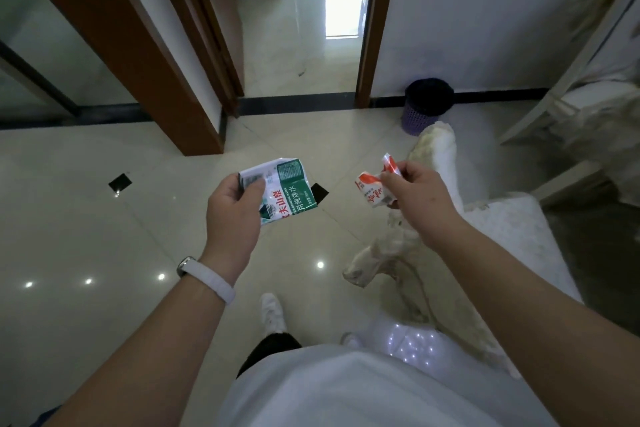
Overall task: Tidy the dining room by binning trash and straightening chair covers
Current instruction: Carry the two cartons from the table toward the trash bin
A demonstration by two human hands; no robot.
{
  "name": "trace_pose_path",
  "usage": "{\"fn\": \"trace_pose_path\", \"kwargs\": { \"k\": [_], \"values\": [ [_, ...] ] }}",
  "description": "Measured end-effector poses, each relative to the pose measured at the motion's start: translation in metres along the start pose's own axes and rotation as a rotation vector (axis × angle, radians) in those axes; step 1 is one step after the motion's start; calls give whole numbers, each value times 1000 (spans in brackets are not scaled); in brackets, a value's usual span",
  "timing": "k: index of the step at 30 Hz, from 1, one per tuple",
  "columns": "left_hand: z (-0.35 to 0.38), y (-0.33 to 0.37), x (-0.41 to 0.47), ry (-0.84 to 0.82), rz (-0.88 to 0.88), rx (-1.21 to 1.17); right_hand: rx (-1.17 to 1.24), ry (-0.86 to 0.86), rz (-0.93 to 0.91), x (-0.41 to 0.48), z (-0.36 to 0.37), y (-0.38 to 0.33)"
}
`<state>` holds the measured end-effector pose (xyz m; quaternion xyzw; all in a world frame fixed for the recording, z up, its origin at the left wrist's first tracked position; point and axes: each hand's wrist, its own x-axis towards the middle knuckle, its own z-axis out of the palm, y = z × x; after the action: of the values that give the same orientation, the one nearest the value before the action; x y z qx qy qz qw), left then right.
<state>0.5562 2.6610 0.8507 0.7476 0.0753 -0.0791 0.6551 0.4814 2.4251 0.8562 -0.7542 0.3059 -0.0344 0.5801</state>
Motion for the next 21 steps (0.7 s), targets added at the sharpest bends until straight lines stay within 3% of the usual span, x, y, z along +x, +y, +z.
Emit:
{"fn": "trace_pose_path", "kwargs": {
  "k": [14, 21],
  "values": [
    [38, 55, 275, -346, 3, -30, -57, 263, 18, 187, 78, -107],
    [83, 91, 354, -495, 46, 12, -81, 337, 72, 240, 81, -122]
  ]
}}
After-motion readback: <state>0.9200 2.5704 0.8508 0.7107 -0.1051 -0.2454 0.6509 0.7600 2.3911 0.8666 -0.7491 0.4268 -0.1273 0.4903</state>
